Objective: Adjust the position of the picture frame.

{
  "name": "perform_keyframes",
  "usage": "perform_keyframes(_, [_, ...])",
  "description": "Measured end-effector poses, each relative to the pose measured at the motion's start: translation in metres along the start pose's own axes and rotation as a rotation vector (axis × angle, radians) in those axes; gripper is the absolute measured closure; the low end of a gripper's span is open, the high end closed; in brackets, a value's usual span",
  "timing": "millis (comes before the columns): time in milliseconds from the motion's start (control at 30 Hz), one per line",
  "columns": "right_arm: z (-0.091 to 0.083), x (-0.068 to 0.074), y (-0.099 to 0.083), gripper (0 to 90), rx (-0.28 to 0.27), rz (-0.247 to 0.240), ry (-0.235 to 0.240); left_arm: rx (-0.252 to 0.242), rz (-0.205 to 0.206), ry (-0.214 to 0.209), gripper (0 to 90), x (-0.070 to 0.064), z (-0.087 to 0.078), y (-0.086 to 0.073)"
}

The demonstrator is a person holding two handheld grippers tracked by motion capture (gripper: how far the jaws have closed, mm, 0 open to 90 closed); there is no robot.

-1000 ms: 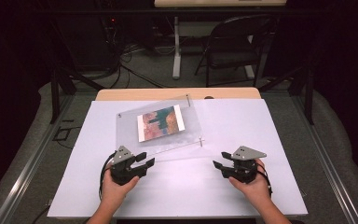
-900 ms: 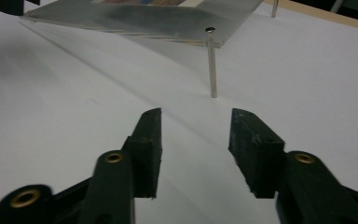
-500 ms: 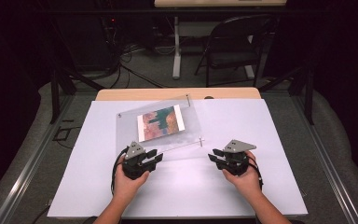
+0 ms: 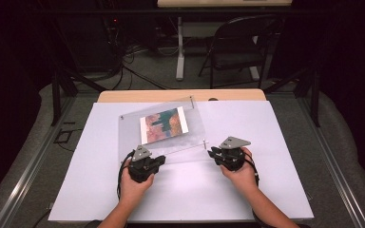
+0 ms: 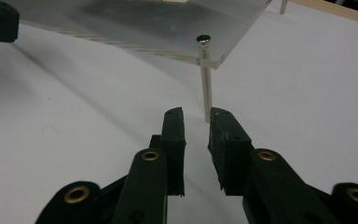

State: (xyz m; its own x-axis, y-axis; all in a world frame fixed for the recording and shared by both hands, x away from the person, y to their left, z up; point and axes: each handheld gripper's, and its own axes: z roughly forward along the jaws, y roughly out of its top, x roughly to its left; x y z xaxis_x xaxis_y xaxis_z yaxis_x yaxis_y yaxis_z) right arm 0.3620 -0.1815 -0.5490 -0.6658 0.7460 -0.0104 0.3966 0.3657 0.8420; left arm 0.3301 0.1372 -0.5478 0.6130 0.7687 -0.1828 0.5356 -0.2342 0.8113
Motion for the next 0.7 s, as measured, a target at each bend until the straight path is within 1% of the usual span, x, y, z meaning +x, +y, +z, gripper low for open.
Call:
perform_keyframes(67, [0.005, -0.002, 0.003, 75.3, -0.005, 0.002, 0.0, 0.003, 0.003, 0.002, 88.3, 0.0, 0.001, 0.0])
perform_keyframes(167, [0.012, -0.005, 0.005, 74.6, 0.002, -0.001, -0.003, 0.021, 0.017, 0.004, 89.1, -0.001, 0.004, -0.001])
perform_keyframes(267, [0.019, -0.008, 0.006, 73.0, 0.013, -0.002, -0.004, 0.025, 0.02, 0.007, 89.6, 0.0, 0.004, -0.001])
perform_keyframes(367, [0.024, -0.009, 0.006, 72.9, 0.02, -0.009, -0.003, 0.037, 0.017, 0.01, 89.6, 0.001, 0.006, -0.003])
perform_keyframes(400, [0.028, -0.01, 0.006, 72.6, 0.027, -0.012, -0.002, 0.043, 0.015, 0.022, 89.7, 0.001, 0.007, -0.003])
perform_keyframes(467, [0.032, -0.01, 0.006, 72.1, 0.025, -0.007, -0.002, 0.045, 0.013, 0.025, 89.7, 0.002, 0.008, -0.004])
perform_keyframes(567, [0.037, -0.01, 0.008, 70.6, 0.031, -0.007, -0.003, 0.055, 0.004, 0.041, 89.7, 0.004, 0.008, -0.004])
perform_keyframes(600, [0.038, -0.009, 0.008, 70.0, 0.031, -0.009, 0.0, 0.06, 0.005, 0.054, 89.7, 0.004, 0.008, -0.004])
perform_keyframes(700, [0.042, -0.007, 0.009, 69.7, 0.034, -0.011, 0.0, 0.067, -0.008, 0.056, 89.7, 0.006, 0.009, -0.004])
